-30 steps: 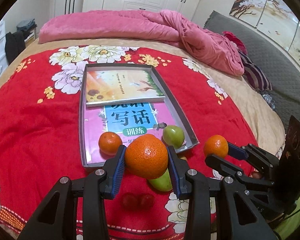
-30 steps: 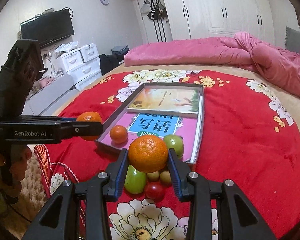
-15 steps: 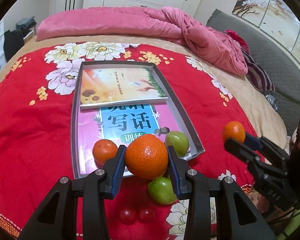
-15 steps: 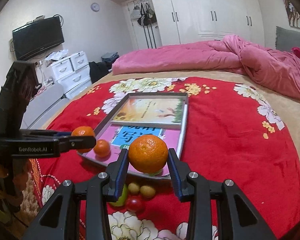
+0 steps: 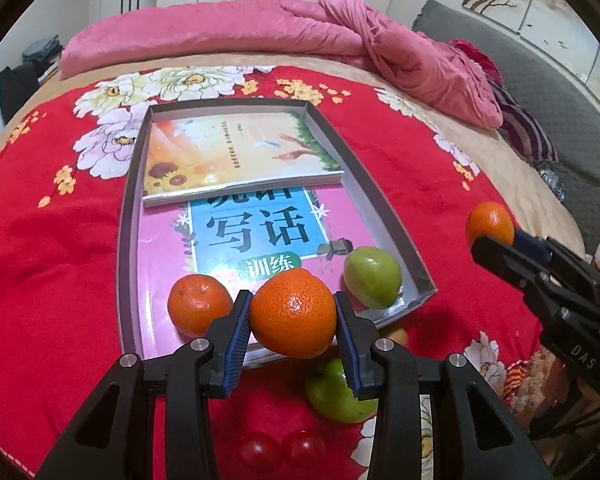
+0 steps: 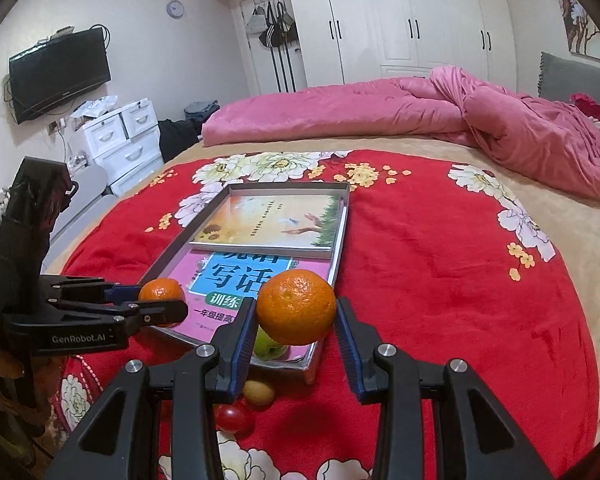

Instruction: Organize fruits

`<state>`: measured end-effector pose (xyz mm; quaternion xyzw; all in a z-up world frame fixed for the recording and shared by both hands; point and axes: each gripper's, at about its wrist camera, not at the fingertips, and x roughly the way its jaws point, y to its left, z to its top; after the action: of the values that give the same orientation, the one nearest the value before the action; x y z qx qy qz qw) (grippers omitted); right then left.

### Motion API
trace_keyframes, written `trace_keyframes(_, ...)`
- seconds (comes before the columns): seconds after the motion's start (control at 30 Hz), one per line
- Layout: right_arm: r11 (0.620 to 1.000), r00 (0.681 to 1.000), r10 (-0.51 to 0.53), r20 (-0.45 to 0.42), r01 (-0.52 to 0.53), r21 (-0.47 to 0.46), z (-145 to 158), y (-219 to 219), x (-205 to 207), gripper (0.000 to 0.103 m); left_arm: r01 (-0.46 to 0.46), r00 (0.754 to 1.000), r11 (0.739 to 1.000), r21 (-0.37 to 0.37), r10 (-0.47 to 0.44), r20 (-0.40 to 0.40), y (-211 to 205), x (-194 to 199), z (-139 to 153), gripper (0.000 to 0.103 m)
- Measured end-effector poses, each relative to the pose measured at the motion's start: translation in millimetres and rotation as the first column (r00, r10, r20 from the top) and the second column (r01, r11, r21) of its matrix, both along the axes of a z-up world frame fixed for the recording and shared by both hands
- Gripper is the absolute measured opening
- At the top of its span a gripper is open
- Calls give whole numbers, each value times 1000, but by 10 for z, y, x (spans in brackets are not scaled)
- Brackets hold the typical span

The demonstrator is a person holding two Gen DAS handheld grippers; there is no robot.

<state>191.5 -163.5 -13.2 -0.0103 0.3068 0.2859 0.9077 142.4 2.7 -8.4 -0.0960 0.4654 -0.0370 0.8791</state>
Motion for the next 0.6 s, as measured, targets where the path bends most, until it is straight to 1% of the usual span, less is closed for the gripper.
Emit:
trace_keyframes(0.2,1000,1000,9,0,-9,-11,-31,69,136,39,14,1000,999,30,-13,-16,-31,50,-95,41)
trace_keyframes(0.6,998,998,59,-37,-60,-29,-159,328,347,39,11,999,999,45,-9,-53,-15,116,-227,41)
